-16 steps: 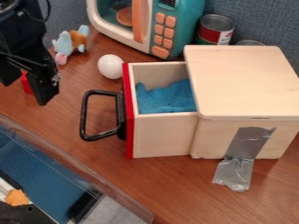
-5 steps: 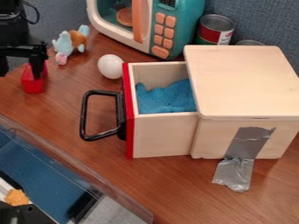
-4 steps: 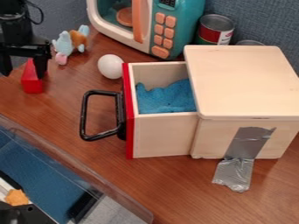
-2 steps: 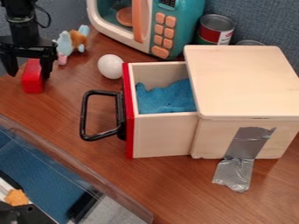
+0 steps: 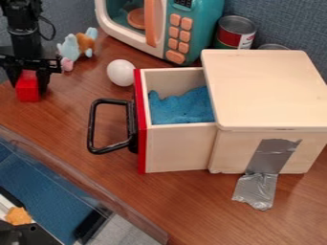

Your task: Put a red thing into the drawer

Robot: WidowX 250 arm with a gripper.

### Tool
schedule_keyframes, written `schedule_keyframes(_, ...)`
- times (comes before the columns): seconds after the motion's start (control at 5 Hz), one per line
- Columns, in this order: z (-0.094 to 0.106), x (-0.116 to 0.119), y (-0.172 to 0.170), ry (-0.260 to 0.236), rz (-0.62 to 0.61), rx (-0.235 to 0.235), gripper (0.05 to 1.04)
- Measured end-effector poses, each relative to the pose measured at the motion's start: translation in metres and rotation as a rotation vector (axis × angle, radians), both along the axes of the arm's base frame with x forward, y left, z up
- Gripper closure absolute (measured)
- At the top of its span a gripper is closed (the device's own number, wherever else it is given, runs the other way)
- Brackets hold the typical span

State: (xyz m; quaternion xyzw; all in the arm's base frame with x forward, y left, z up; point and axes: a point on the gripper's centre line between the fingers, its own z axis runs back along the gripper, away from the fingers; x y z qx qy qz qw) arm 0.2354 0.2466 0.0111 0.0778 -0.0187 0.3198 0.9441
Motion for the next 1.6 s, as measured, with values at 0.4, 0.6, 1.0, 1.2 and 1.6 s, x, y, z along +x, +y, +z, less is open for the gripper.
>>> schedule_keyframes(0.4, 0.054, -0.002, -0.038, -0.067, -0.12, -0.016, 0.49)
schedule_keyframes(0.6, 0.087, 0.005, -0.065, -0.107, -0.181, -0.037, 0.49)
schedule_keyframes(1.0, 0.135, 0.033, -0.135, -0.151, -0.308, -0.06, 0.49)
schedule_keyframes(1.2, 0.144, 0.047, -0.172, -0.156, -0.375, -0.063, 0.49)
schedule_keyframes(1.6, 0.124, 0.065, -0.21, -0.126, -0.398, -0.073, 0.49)
